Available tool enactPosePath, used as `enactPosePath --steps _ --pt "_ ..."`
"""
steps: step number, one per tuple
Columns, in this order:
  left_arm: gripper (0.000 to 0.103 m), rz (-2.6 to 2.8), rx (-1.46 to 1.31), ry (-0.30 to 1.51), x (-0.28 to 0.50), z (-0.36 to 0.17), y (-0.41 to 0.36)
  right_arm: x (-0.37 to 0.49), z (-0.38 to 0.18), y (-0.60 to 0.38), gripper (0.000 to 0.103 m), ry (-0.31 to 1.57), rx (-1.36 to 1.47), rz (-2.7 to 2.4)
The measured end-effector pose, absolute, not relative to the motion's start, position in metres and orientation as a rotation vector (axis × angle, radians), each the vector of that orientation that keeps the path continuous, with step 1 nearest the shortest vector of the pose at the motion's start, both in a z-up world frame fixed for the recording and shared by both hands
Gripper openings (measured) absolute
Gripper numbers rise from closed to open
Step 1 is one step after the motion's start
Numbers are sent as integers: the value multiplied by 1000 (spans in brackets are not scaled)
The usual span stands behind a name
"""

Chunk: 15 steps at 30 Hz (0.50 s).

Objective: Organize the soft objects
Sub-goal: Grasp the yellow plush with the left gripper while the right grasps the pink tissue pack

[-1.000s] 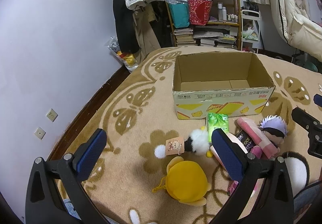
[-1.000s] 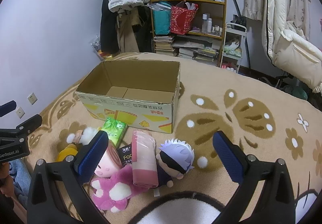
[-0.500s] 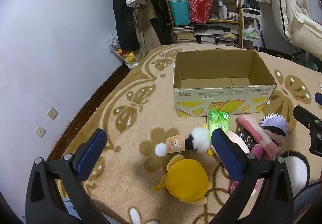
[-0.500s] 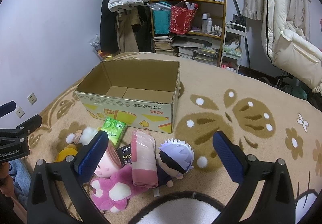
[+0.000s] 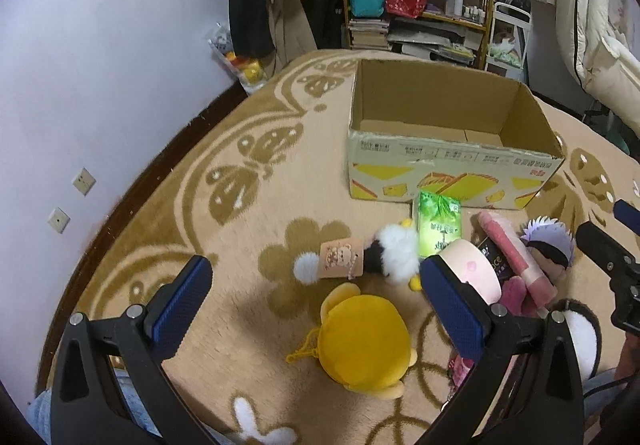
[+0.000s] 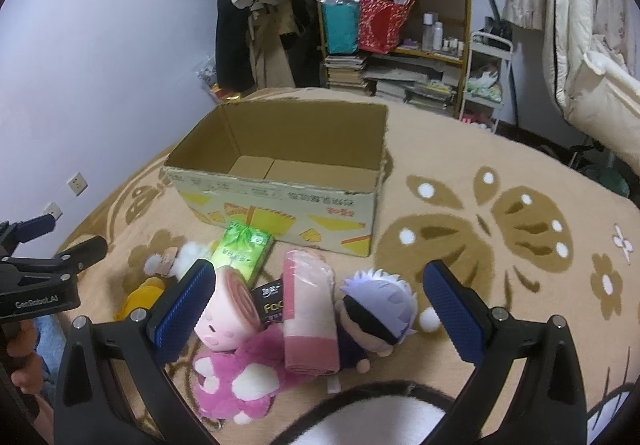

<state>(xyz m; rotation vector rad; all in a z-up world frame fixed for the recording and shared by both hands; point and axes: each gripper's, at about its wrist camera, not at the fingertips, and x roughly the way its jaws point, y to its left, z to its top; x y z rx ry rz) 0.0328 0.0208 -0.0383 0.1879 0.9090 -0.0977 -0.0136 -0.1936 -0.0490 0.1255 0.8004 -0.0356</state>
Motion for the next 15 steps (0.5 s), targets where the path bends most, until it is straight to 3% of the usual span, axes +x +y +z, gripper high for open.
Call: enactPosePath --steps 15 --pt "103 -158 244 1083 45 -87 6 18 -89 -180 103 902 102 29"
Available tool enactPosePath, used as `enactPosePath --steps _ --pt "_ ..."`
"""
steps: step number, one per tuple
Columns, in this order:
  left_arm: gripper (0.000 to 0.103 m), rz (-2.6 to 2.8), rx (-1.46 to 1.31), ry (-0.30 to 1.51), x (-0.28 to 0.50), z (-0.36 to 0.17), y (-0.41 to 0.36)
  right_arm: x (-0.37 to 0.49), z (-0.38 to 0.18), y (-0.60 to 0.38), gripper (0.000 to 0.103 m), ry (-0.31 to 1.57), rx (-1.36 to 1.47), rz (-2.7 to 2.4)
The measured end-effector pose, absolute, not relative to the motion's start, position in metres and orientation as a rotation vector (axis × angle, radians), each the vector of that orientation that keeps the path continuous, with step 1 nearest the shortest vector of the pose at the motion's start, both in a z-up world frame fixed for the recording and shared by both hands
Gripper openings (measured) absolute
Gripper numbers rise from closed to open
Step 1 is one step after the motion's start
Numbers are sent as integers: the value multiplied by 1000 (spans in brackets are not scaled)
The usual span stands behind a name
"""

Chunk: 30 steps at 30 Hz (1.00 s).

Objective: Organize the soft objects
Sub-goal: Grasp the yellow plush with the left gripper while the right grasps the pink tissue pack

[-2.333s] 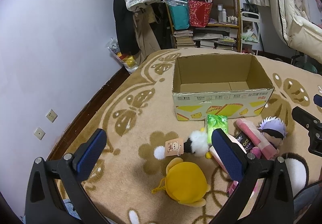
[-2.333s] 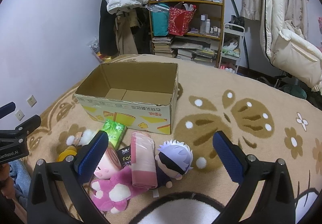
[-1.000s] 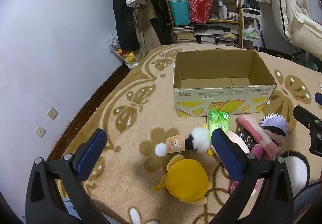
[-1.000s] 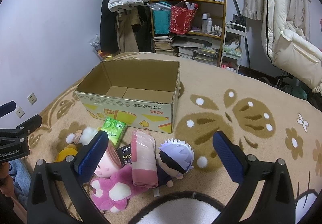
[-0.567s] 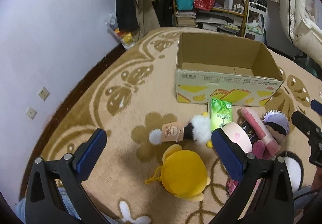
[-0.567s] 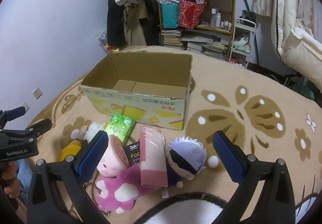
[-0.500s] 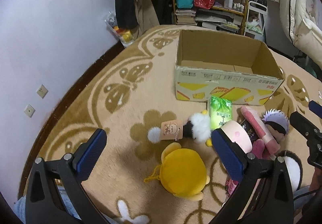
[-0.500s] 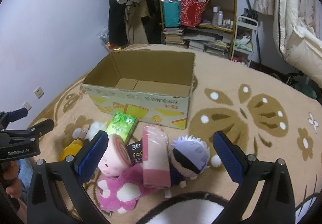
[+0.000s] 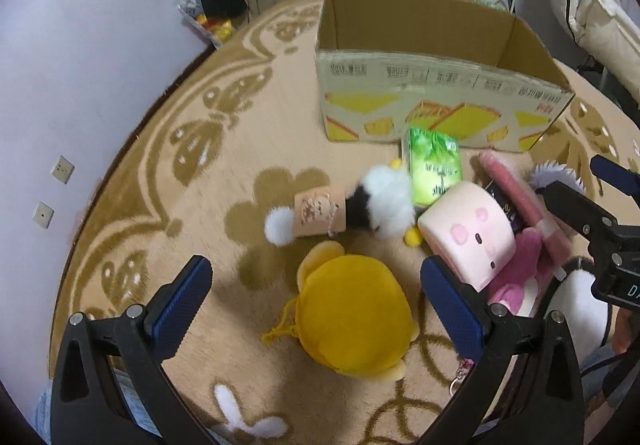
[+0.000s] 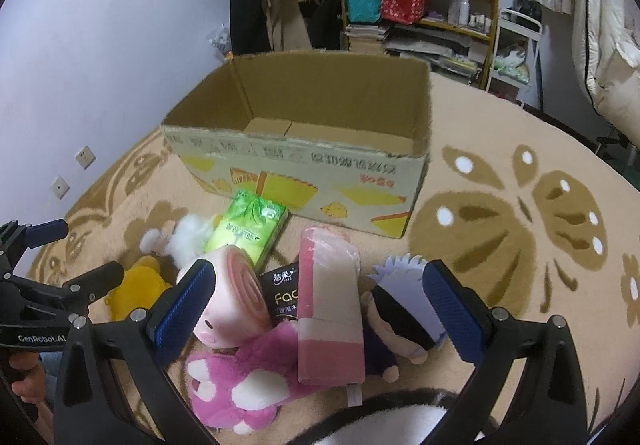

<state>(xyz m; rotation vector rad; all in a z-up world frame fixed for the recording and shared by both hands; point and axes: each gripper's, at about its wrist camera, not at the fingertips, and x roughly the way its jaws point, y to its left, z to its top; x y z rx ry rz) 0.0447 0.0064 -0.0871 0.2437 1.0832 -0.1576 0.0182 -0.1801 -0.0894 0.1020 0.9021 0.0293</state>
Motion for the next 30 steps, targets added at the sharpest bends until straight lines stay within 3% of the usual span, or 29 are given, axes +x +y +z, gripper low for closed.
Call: enactPosePath --steps 7,15,26,30 --pt "103 -159 268 1165 52 -108 2 30 -107 -182 102 947 143 49" --pt "103 -169 298 1232 54 -126 -3 39 -125 -182 75 1013 167 87" --pt "103 -184 342 1306 53 -147 -10 46 -138 -182 59 1059 172 85" --pt "103 -184 352 1322 55 -152 -9 47 -142 -188 59 1084 199 75"
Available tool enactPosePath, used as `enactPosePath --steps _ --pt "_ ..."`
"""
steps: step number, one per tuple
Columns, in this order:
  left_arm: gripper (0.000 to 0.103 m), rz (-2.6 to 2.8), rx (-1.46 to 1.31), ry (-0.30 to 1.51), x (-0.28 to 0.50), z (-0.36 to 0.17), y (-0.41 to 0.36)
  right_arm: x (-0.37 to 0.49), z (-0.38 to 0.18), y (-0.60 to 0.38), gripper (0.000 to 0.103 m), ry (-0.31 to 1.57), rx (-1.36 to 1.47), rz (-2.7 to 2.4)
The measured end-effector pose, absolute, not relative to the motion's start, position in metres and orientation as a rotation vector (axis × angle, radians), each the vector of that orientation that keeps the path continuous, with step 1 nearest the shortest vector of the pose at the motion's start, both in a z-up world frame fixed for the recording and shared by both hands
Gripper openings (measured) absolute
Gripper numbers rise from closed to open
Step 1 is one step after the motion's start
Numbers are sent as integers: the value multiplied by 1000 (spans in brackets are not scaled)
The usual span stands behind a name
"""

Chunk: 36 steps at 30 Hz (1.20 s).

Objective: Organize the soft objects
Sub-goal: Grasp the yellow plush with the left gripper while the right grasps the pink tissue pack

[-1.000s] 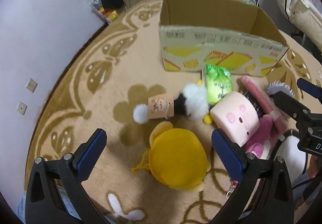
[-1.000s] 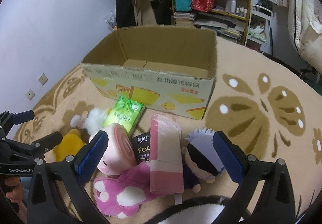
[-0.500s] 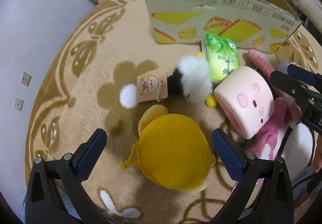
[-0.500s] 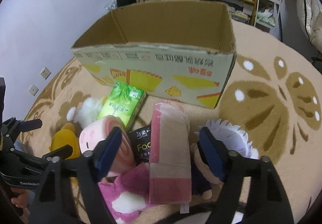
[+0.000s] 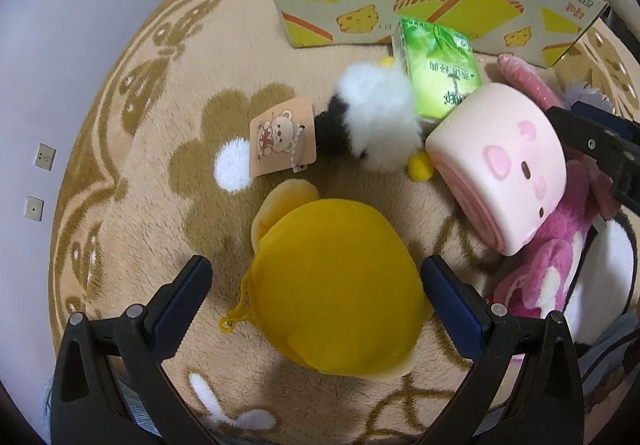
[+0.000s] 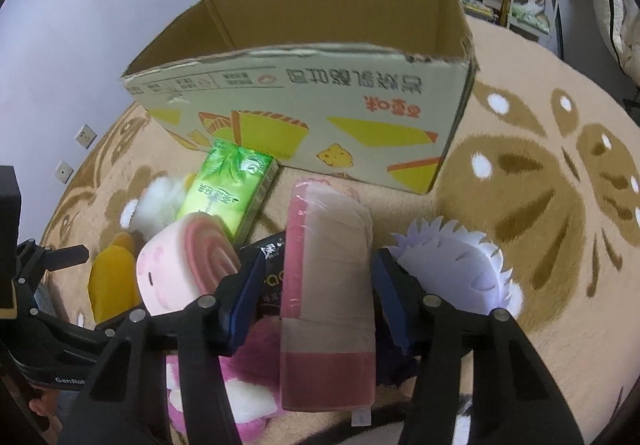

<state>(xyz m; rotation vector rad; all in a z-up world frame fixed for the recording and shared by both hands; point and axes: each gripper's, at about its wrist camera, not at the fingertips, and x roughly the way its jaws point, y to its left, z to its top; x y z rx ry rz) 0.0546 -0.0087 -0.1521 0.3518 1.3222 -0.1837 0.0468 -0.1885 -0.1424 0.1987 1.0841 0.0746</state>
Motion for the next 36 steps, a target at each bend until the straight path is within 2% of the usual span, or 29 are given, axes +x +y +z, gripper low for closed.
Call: enactPosePath --steps 10,15,16,17,23,28,29,31,32,36 --pt "102 -180 347 1361 61 -163 -2 48 -148 -189 59 1102 203 98" --pt "84 -199 332 1424 59 -172 -2 47 -148 -189 57 1116 203 94" --pt "83 -199 348 1424 58 -172 -4 49 -149 -187 53 1121 196 86" --pt "81 -204 370 1415 57 -172 -6 50 -152 -186 46 1133 186 74" --pt "71 -222 412 1374 49 -165 -13 49 -153 -187 45 1147 207 76" --pt "70 -207 409 1334 47 -151 -17 47 -151 -191 43 1149 244 85" --pt "70 -199 410 1323 48 -149 -16 46 -150 -192 41 1145 249 82" --pt "69 -188 409 1304 47 -142 -16 45 -145 -193 21 1132 237 66" --pt "66 -187 403 1299 45 -139 -15 44 -143 -195 18 1124 225 47" --pt "65 -181 387 1256 44 -130 -13 42 -140 -201 16 1117 235 32"
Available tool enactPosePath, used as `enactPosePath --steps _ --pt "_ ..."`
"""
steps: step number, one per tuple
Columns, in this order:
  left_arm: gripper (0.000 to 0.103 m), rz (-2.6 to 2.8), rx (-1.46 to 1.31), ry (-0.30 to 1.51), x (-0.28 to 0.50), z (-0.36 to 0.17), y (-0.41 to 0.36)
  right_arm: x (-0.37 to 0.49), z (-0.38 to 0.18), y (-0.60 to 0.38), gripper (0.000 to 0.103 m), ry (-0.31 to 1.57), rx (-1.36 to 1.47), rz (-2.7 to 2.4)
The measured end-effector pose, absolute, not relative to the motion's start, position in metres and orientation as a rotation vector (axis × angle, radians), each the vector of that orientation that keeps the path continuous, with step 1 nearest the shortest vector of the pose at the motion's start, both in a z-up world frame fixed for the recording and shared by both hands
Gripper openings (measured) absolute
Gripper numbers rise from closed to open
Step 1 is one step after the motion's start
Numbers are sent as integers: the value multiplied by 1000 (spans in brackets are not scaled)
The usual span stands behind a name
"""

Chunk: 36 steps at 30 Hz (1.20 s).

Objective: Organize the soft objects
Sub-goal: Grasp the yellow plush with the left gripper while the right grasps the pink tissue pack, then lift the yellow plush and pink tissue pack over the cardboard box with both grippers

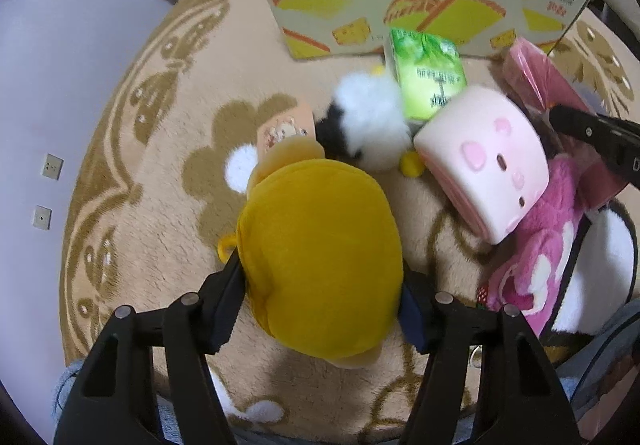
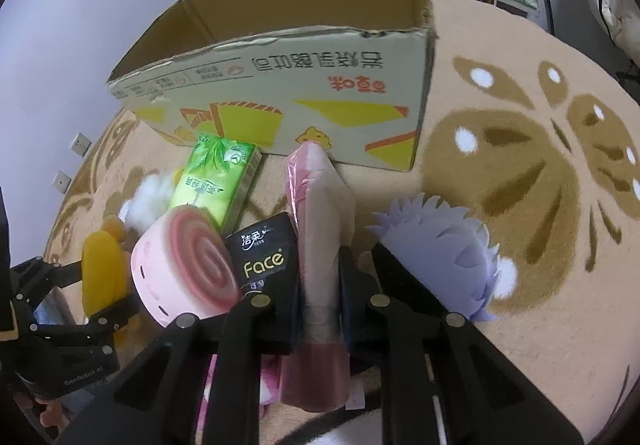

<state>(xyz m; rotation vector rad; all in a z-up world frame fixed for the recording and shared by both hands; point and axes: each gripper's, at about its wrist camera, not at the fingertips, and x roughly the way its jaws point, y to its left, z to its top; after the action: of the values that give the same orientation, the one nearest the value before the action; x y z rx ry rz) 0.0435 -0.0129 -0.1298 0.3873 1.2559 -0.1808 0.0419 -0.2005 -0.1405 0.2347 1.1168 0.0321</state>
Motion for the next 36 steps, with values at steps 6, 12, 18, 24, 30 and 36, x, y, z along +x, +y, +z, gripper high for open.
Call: enactPosePath --steps 6,12,18,24,30,36 --pt "63 -182 373 1181 40 -110 -13 32 -120 -207 16 1049 227 14" --pt "63 -174 300 1115 40 -86 -2 21 -98 -210 16 984 234 3" --pt "63 -149 275 1045 36 -67 3 10 -80 -210 16 916 248 -1" --pt "63 -142 262 955 32 -50 4 -1 -65 -206 16 858 232 -5" --pt "63 -114 256 862 30 -30 4 -10 -45 -208 16 778 227 -13" --pt "63 -119 244 778 31 -8 3 -16 -30 -203 16 725 201 -8"
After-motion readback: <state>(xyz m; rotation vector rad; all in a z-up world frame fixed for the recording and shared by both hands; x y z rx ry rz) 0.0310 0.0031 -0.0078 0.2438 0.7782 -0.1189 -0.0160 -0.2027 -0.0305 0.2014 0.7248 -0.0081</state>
